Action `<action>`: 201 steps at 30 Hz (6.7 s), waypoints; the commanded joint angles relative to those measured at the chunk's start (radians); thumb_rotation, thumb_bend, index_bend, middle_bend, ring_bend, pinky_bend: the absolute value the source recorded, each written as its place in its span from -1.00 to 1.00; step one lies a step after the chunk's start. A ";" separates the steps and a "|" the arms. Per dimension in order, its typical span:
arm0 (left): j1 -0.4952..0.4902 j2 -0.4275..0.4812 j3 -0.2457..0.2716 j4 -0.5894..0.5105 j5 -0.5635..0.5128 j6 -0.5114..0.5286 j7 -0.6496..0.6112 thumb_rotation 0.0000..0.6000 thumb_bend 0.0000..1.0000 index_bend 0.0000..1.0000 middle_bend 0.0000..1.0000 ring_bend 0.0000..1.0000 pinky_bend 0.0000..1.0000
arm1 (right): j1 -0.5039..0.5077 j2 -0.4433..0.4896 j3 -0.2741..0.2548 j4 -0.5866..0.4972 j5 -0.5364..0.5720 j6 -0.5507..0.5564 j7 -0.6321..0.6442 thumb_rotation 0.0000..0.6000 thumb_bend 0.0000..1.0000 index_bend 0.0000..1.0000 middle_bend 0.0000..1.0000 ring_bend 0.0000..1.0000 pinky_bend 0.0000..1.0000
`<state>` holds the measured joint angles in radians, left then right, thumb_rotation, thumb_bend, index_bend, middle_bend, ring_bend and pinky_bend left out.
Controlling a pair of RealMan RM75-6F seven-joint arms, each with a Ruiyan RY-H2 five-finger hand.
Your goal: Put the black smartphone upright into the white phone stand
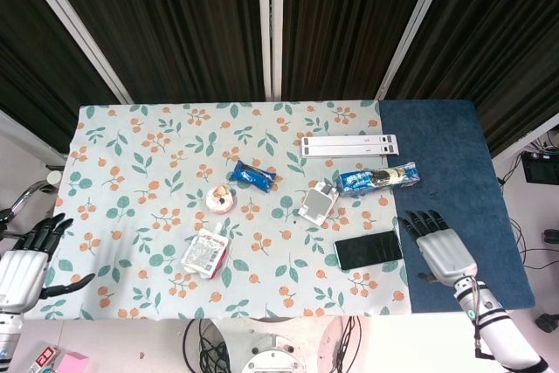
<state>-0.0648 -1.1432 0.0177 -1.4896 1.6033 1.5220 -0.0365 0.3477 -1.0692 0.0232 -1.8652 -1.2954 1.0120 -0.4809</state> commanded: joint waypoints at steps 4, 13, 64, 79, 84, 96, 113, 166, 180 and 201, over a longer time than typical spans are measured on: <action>0.004 -0.003 0.001 0.014 -0.004 0.005 -0.018 -0.51 -1.00 -0.80 -0.87 -0.81 -0.50 | 0.088 -0.107 0.029 0.001 0.138 -0.044 -0.155 1.00 -0.99 -1.00 -1.00 -1.00 -1.00; 0.004 -0.006 0.005 0.031 -0.010 -0.005 -0.031 -0.52 -1.00 -0.80 -0.87 -0.82 -0.50 | 0.139 -0.197 0.019 0.053 0.231 -0.053 -0.207 1.00 -0.95 -1.00 -1.00 -1.00 -1.00; 0.004 0.008 0.015 0.020 -0.016 -0.025 -0.052 -0.48 -1.00 -0.80 -0.87 -0.82 -0.50 | 0.213 -0.279 -0.058 0.118 0.286 -0.009 -0.164 1.00 -0.69 -0.16 -1.00 -1.00 -1.00; 0.000 0.002 0.017 0.028 -0.021 -0.039 -0.060 -0.48 -1.00 -0.80 -0.87 -0.82 -0.50 | 0.200 -0.281 -0.061 0.116 0.257 0.032 -0.155 1.00 -0.63 0.01 -0.51 -0.50 -1.00; 0.004 0.004 0.018 0.029 -0.020 -0.033 -0.061 -0.48 -1.00 -0.80 -0.87 -0.82 -0.50 | 0.197 -0.278 -0.062 0.108 0.245 0.044 -0.159 1.00 -0.62 0.01 -0.42 -0.41 -1.00; 0.006 0.004 0.020 0.029 -0.016 -0.027 -0.061 -0.47 -1.00 -0.80 -0.87 -0.81 -0.50 | 0.166 -0.239 -0.061 0.081 0.142 0.112 -0.118 1.00 -0.58 0.06 -0.16 -0.19 -1.00; -0.005 0.006 0.015 0.013 -0.013 -0.036 -0.057 -0.47 -1.00 -0.80 -0.87 -0.82 -0.50 | 0.242 -0.031 0.058 0.008 -0.238 0.248 -0.560 1.00 -0.58 0.08 -0.14 -0.14 -1.00; 0.002 0.003 0.020 0.088 -0.026 -0.042 -0.223 -0.48 -1.00 -0.80 -0.87 -0.82 -0.50 | 0.904 -0.279 -0.078 -0.083 0.665 0.118 -1.466 1.00 -0.58 0.07 -0.19 -0.14 -0.99; 0.004 0.000 0.023 0.111 -0.029 -0.045 -0.247 -0.47 -1.00 -0.80 -0.87 -0.81 -0.50 | 0.949 -0.376 -0.125 -0.051 0.756 0.247 -1.486 1.00 -0.58 0.07 -0.19 -0.18 -0.97; 0.012 -0.008 0.027 0.139 -0.034 -0.048 -0.283 -0.48 -1.00 -0.80 -0.87 -0.81 -0.50 | 0.973 -0.466 -0.164 0.019 0.759 0.293 -1.443 1.00 -0.58 0.07 -0.19 -0.18 -0.97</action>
<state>-0.0527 -1.1511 0.0449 -1.3506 1.5688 1.4742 -0.3200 1.3206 -1.5322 -0.1380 -1.8499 -0.5322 1.3041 -1.9273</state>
